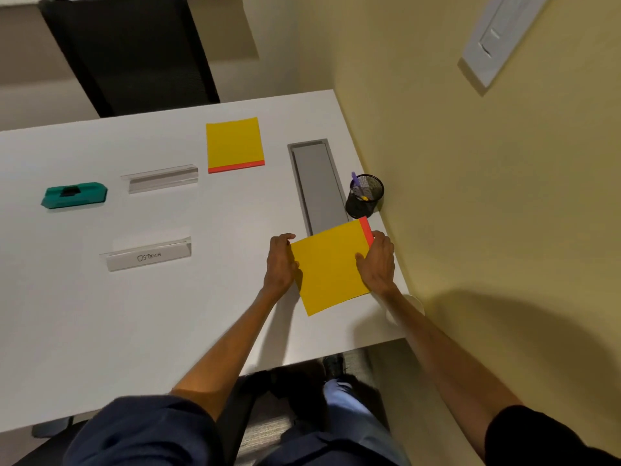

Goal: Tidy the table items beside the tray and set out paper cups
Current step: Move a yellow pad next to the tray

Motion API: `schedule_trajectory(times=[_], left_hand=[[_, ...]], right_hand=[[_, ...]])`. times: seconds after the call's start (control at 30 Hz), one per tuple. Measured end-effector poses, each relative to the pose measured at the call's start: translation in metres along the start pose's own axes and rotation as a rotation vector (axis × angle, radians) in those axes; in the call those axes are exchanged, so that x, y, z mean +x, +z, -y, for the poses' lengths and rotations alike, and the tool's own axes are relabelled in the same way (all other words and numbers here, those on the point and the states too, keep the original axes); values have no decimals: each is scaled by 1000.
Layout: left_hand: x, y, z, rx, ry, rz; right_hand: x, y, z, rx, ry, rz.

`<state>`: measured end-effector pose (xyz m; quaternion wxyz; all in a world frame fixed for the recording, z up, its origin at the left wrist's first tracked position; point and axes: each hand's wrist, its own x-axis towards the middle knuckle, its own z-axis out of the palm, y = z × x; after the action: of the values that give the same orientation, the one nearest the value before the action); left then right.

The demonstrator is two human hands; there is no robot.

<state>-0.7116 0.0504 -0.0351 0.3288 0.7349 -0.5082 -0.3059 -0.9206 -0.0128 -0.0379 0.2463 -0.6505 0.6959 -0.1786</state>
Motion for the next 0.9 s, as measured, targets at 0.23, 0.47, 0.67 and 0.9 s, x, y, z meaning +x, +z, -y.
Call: schedule_trajectory(times=[0.23,0.47,0.67,0.9], left_hand=[[23,25,-26,144,4,87],[34,41,-21,171,-33,135],[31,54,-1,240,-82,250],[-2,88,-6,328,-191,243]], right_hand=[[20,-3,-24,-126,-24,54],[16,11,-40,-90,-180,236],[12,21,-47,-221,-241,356],[21,25,-54,-315,-221,406]])
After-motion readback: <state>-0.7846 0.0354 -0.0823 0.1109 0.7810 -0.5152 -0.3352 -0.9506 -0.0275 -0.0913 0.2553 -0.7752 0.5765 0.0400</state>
